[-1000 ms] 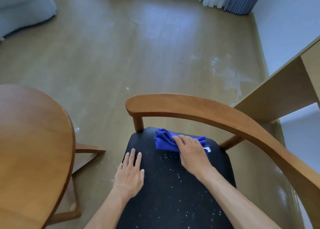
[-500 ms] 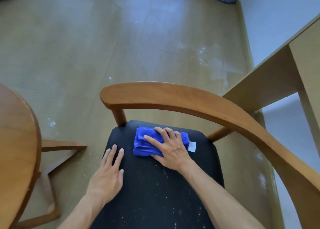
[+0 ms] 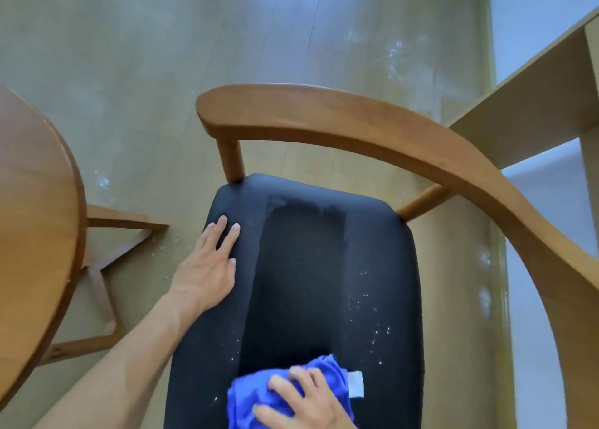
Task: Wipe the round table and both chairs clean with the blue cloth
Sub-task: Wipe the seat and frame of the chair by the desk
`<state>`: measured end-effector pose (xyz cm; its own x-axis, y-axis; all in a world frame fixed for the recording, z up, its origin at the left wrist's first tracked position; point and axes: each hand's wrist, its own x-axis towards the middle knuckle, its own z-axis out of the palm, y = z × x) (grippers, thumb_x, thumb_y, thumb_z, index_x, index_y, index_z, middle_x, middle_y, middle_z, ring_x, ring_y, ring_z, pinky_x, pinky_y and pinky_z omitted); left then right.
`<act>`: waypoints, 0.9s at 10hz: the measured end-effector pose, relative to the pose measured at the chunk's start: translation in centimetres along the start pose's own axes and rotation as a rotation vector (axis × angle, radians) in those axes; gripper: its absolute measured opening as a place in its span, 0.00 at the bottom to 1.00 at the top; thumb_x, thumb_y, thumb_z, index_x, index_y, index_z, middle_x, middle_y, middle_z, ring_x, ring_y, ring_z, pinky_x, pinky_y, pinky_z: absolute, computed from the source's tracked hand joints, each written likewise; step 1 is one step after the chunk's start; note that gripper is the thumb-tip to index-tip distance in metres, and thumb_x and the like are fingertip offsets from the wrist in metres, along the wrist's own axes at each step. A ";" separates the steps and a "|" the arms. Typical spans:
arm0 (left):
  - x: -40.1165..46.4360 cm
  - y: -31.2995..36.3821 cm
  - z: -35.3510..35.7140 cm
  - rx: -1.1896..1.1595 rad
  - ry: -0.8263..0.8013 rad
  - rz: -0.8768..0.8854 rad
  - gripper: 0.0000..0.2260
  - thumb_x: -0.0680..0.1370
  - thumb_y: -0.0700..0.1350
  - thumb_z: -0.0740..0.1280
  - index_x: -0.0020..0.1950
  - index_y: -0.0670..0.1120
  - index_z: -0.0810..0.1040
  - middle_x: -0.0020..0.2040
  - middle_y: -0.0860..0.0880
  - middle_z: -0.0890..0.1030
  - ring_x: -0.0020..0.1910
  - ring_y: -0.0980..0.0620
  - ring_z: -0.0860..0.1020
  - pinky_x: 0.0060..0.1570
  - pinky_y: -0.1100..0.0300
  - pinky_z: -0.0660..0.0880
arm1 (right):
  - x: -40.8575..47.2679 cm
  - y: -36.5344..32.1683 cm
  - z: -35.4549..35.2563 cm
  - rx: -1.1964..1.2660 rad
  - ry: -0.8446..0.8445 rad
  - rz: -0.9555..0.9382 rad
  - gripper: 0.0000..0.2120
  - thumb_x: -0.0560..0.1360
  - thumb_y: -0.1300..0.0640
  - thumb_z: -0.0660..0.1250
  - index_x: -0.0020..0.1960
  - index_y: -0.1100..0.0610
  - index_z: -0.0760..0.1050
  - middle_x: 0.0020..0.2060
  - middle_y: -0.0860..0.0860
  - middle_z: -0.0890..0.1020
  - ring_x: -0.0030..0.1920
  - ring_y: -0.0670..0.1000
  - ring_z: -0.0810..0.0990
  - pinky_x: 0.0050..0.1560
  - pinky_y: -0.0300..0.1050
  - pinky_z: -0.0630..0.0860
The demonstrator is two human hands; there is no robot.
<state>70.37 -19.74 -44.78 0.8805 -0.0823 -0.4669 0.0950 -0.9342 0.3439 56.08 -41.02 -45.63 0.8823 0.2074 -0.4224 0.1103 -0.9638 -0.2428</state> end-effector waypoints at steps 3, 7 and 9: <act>-0.3 0.0 0.1 -0.014 0.025 -0.012 0.27 0.82 0.48 0.54 0.79 0.54 0.46 0.79 0.56 0.41 0.78 0.56 0.42 0.73 0.56 0.58 | 8.4 3.9 -8.0 -0.235 0.309 -0.768 0.15 0.72 0.65 0.63 0.54 0.51 0.77 0.49 0.56 0.79 0.41 0.58 0.74 0.38 0.49 0.70; -0.1 -1.3 -0.2 -0.130 0.032 0.029 0.27 0.81 0.39 0.54 0.78 0.56 0.54 0.79 0.59 0.48 0.77 0.58 0.48 0.72 0.62 0.53 | 2.8 -2.0 -3.2 -0.027 0.353 -0.345 0.19 0.66 0.68 0.61 0.52 0.54 0.80 0.48 0.57 0.81 0.36 0.58 0.75 0.35 0.47 0.72; -0.3 -1.4 -1.1 -0.199 0.009 0.030 0.26 0.81 0.36 0.52 0.78 0.54 0.57 0.79 0.59 0.50 0.77 0.58 0.50 0.72 0.65 0.50 | 0.1 -0.3 -2.6 -0.995 0.404 -0.583 0.06 0.73 0.50 0.69 0.40 0.46 0.72 0.32 0.45 0.73 0.34 0.46 0.59 0.34 0.34 0.54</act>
<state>70.51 -18.03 -44.24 0.8884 -0.1054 -0.4468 0.1577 -0.8440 0.5127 57.30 -41.19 -43.35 0.6431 0.7549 -0.1289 0.6824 -0.4884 0.5439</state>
